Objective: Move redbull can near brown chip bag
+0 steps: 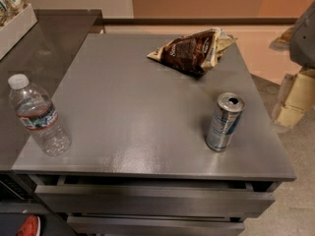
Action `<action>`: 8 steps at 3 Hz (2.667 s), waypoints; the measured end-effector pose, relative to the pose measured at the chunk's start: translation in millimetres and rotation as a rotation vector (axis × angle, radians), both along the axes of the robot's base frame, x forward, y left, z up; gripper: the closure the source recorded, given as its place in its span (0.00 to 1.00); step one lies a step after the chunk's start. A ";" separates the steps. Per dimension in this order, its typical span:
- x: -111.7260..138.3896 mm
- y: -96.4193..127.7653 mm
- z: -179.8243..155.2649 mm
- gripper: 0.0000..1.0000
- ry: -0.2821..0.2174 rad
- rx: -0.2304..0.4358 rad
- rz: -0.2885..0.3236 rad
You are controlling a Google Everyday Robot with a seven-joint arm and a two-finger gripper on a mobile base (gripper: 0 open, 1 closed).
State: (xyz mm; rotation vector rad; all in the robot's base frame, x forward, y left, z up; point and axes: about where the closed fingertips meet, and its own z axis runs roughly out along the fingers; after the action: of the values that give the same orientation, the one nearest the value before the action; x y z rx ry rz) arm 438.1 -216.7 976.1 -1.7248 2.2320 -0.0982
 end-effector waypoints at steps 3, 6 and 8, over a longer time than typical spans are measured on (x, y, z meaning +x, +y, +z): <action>-1.0 22.1 -11.1 0.00 0.041 0.128 0.056; -11.3 59.5 -47.4 0.00 0.104 0.280 0.117; -15.9 65.5 -60.4 0.18 0.113 0.312 0.120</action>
Offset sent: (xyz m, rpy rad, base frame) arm -0.0017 0.0157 -0.0071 0.1380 0.0453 0.0533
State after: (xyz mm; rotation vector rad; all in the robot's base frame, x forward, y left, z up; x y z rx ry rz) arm 422.2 -151.2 915.8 -1.7196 2.0780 0.3641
